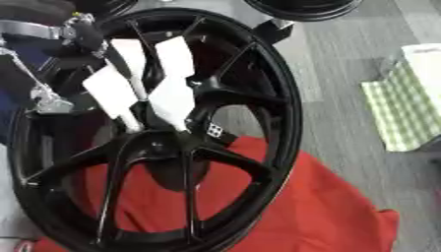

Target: Pull the pin out of the wheel hub.

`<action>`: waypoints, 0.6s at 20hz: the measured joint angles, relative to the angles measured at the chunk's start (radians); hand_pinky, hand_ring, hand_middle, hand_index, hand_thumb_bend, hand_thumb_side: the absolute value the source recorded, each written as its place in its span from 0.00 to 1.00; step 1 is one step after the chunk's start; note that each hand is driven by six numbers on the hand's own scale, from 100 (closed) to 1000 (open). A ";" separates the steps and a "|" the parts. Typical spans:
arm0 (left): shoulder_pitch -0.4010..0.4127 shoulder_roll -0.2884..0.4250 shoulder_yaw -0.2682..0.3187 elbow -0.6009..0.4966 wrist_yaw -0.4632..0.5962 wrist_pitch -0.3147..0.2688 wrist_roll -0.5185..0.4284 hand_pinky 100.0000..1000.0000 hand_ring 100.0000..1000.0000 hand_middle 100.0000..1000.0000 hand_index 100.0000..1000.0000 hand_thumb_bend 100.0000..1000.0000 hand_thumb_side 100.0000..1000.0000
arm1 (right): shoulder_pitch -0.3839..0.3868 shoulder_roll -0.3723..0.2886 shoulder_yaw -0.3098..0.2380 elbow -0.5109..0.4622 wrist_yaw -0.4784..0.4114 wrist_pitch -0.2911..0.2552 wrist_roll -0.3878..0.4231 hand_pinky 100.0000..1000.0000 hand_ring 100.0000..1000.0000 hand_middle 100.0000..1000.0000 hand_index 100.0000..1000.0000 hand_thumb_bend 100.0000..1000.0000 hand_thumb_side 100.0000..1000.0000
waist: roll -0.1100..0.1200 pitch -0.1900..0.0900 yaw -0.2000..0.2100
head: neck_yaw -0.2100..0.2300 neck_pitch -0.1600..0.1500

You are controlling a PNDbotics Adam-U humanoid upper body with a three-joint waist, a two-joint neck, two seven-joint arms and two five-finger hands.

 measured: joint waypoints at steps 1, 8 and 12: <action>-0.001 0.000 0.002 -0.001 0.002 0.000 0.001 0.00 0.00 0.08 0.31 0.00 0.14 | 0.000 0.000 -0.001 0.000 0.000 0.000 0.000 0.37 0.53 0.46 0.69 0.38 0.64 | 0.000 0.000 0.000 | 0.000 -0.001; -0.017 0.000 0.022 -0.011 0.025 0.002 0.000 0.00 0.00 0.08 0.31 0.00 0.17 | 0.000 0.000 -0.001 0.000 0.001 0.002 0.000 0.37 0.53 0.46 0.69 0.38 0.64 | 0.000 0.000 0.004 | -0.001 -0.003; -0.018 0.000 0.041 -0.016 0.039 0.002 0.001 0.00 0.00 0.08 0.31 0.00 0.14 | 0.000 0.000 -0.001 0.000 0.002 0.004 0.000 0.37 0.53 0.46 0.69 0.38 0.64 | 0.000 -0.002 0.006 | -0.002 -0.003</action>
